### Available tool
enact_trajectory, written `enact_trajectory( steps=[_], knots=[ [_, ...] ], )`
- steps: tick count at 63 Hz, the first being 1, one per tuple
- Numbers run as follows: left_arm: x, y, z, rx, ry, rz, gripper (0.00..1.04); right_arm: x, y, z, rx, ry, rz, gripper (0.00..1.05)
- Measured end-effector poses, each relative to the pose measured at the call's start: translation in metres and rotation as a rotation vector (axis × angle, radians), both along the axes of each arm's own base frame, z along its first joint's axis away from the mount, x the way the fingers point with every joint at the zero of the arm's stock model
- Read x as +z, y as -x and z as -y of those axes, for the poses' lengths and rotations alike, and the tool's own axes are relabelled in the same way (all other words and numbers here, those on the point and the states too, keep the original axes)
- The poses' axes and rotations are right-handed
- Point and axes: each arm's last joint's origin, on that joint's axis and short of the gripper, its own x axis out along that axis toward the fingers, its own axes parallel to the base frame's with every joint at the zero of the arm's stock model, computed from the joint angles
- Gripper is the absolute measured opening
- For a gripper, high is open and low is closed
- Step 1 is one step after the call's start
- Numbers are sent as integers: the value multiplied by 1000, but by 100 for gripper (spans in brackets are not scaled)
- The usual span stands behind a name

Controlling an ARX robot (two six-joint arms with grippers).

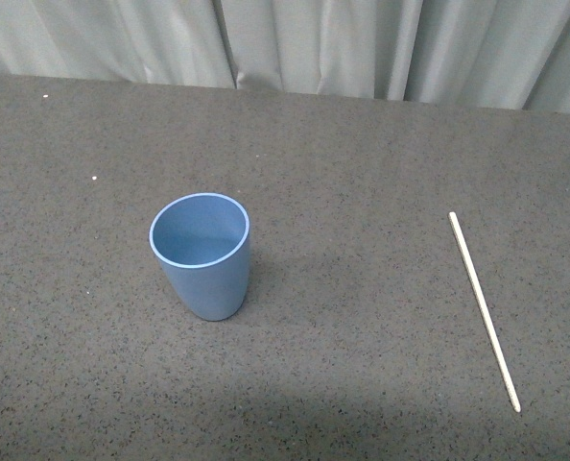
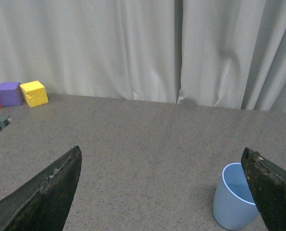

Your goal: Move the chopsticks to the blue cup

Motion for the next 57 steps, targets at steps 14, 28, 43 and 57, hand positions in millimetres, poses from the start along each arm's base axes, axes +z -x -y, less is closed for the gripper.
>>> enact_trajectory(
  steps=[14, 28, 43, 57],
  knots=[
    [0, 0, 0, 0, 0, 0, 98, 0, 0, 0, 0, 0, 0, 95],
    [0, 0, 0, 0, 0, 0, 98, 0, 0, 0, 0, 0, 0, 95],
    [0, 0, 0, 0, 0, 0, 98, 0, 0, 0, 0, 0, 0, 95],
    [0, 0, 0, 0, 0, 0, 98, 0, 0, 0, 0, 0, 0, 95]
  ],
)
